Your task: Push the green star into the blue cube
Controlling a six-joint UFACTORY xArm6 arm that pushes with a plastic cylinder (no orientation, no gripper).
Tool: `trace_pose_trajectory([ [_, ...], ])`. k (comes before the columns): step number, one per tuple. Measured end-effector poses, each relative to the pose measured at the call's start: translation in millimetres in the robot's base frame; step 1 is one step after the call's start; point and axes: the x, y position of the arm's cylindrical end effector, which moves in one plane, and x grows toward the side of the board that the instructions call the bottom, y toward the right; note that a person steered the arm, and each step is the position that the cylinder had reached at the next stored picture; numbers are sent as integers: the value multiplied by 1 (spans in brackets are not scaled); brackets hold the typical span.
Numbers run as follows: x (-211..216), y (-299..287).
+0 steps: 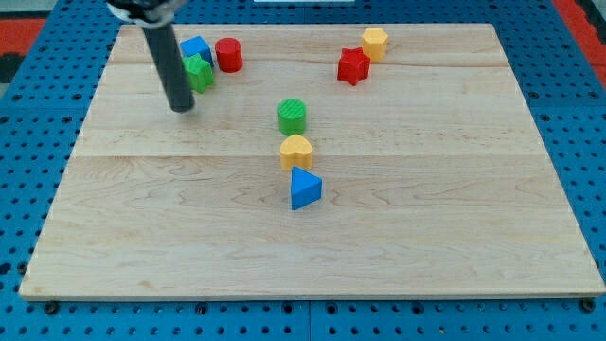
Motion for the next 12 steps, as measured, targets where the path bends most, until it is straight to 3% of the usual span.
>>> trace_pose_trajectory([
  [2,-43,47],
  [3,-80,19],
  [4,-88,-35],
  [6,-54,-48],
  [8,-71,-109],
  [11,-98,-148],
  [12,-112,-105],
])
